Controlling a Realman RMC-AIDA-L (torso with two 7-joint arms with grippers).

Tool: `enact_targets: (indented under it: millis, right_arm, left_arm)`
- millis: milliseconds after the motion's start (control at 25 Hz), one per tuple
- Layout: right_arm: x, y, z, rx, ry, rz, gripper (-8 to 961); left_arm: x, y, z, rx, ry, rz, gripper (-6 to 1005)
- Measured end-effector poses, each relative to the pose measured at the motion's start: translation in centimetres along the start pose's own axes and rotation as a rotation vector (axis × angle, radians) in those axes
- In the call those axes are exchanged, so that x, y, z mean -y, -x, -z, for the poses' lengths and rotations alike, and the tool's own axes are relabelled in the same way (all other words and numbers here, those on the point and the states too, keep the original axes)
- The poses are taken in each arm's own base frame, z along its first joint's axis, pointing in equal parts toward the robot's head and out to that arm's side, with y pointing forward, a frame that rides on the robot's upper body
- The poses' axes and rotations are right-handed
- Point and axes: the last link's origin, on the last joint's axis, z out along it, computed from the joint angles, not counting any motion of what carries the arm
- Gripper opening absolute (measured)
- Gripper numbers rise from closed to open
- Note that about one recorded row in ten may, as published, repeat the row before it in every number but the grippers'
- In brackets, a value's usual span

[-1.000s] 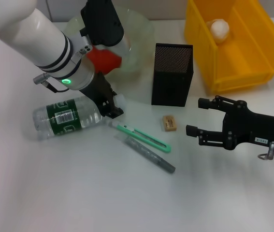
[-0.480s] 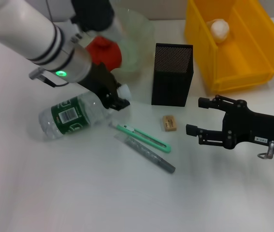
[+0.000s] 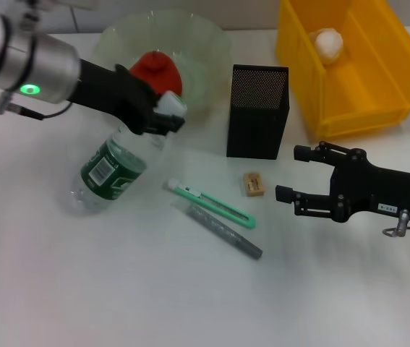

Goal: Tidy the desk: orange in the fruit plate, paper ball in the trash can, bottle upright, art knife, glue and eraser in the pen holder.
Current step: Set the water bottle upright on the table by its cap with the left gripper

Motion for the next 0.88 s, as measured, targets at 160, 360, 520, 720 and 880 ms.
enact_targets:
  millis: [160,360,520,720,880]
  right_arm:
    - [0.0,0.1,-0.1,-0.001,0.005,-0.001,835]
    - [0.0,0.3,-0.3,0.002,0.013,-0.008,835]
    - [0.0,0.4,-0.4,0.002,0.022,-0.011,835]
    - [0.0,0.5,-0.5,0.002,0.024,-0.01,834]
    - [0.0,0.5,-0.5,0.002,0.024,-0.01,834]
  left_arm:
    - [0.5,1.6,1.7,-0.1,-0.006,0.049,442]
    - [0.4,2.6,2.7,-0.17,-0.001,0.069,443]
    - [0.3,3.4,3.5,-0.229,0.005,0.079,444]
    - [0.0,4.2,3.9,-0.276,0.001,0.081,445]
    - [-0.2,4.7,4.3,-0.319,-0.008,0.074,446]
